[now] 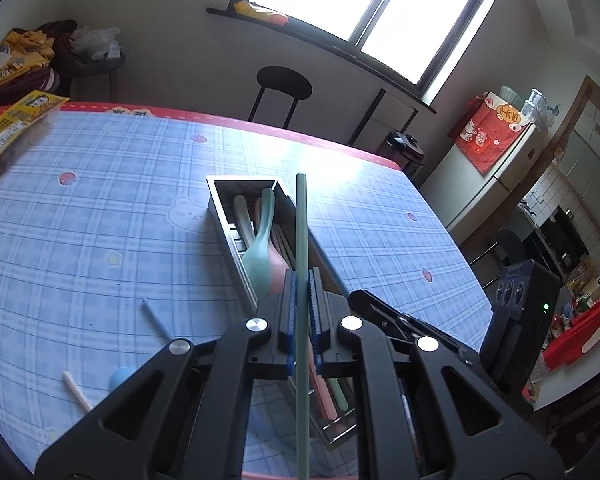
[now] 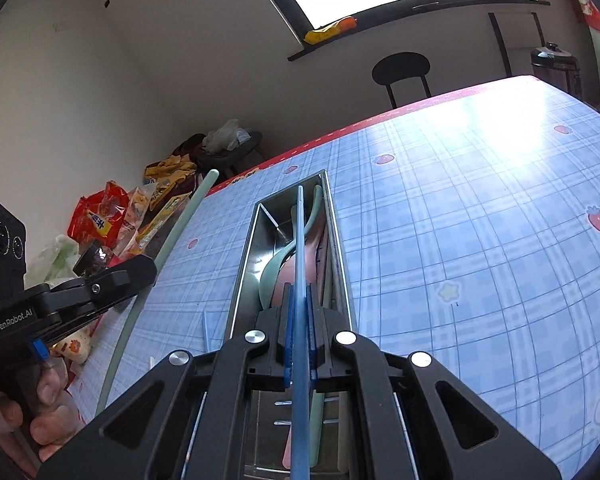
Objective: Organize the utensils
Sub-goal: 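Carry the blue and green chopsticks into the steel tray with both tools, then open both tools to release the chopsticks in the tray and withdraw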
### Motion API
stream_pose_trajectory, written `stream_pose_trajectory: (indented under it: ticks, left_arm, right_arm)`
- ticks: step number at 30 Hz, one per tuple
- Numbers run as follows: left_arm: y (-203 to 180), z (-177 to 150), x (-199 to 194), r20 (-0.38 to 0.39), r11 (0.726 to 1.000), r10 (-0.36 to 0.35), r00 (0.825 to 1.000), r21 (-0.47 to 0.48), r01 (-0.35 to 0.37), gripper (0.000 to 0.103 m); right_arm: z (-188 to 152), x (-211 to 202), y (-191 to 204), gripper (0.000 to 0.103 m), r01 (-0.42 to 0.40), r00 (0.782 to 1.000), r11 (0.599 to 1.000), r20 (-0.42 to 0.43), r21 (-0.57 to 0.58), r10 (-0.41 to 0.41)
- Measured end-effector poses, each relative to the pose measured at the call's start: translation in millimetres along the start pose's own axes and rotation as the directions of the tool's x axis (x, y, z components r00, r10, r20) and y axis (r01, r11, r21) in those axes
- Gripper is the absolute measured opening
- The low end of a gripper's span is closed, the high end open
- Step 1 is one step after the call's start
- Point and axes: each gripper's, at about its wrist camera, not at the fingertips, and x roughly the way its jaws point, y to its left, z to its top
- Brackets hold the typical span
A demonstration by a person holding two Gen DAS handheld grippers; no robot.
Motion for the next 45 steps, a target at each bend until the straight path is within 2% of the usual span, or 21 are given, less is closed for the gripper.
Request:
stream_pose_trajectory:
  ticks: [7, 13, 15, 16, 19, 21, 24, 27, 33, 39, 45]
  left_arm:
    - [2, -5, 17, -0.034, 1.000, -0.001, 0.999, -0.014, 0.001, 0.010]
    - [9, -4, 22, -0.040, 0.998, -0.025, 0.999, -0.055, 0.023, 0.010]
    - [12, -4, 25, -0.043, 0.996, -0.035, 0.998, -0.078, 0.031, 0.010]
    - [13, -4, 26, -0.044, 0.995, -0.039, 0.998, -0.092, 0.035, 0.010]
    - [19, -4, 35, -0.055, 0.985, -0.064, 0.996, -0.161, 0.055, 0.010]
    - [22, -5, 44, -0.062, 0.973, -0.082, 0.995, -0.220, 0.066, 0.010]
    - [24, -5, 54, -0.055, 0.952, -0.101, 0.993, -0.294, 0.080, 0.010]
    - [20, -2, 62, -0.044, 0.943, -0.088, 0.995, -0.325, 0.069, 0.010]
    - [6, 2, 80, -0.061, 0.942, -0.052, 0.997, -0.334, 0.029, 0.010]
    - [4, 4, 89, -0.068, 0.943, 0.002, 0.998, -0.331, -0.025, 0.011]
    - [5, 3, 97, -0.090, 0.942, 0.024, 0.996, -0.331, -0.052, 0.011]
  right_arm:
    - [-2, 6, -7, 0.006, -0.003, 1.000, 0.999, -0.012, 0.050, 0.004]
    - [1, 9, -4, 0.010, 0.002, 1.000, 0.999, -0.010, 0.033, -0.002]
    - [3, 6, -3, 0.027, -0.010, 1.000, 1.000, -0.002, 0.022, 0.010]
    - [4, 4, -1, 0.030, -0.006, 1.000, 1.000, 0.005, 0.012, 0.006]
    - [8, -4, 5, 0.045, 0.036, 0.999, 0.999, 0.029, -0.032, -0.035]
    - [10, -10, 6, 0.060, 0.073, 0.996, 0.996, 0.050, -0.053, -0.071]
    - [14, -19, 5, 0.075, 0.132, 0.988, 0.988, 0.085, -0.079, -0.126]
    - [19, -25, -1, 0.086, 0.182, 0.978, 0.980, 0.114, -0.077, -0.173]
    - [26, -32, -24, 0.093, 0.185, 0.976, 0.983, 0.113, 0.006, -0.184]
    - [29, -36, -43, 0.093, 0.156, 0.981, 0.984, 0.104, 0.086, -0.165]
    - [29, -36, -42, 0.094, 0.153, 0.981, 0.984, 0.104, 0.095, -0.163]
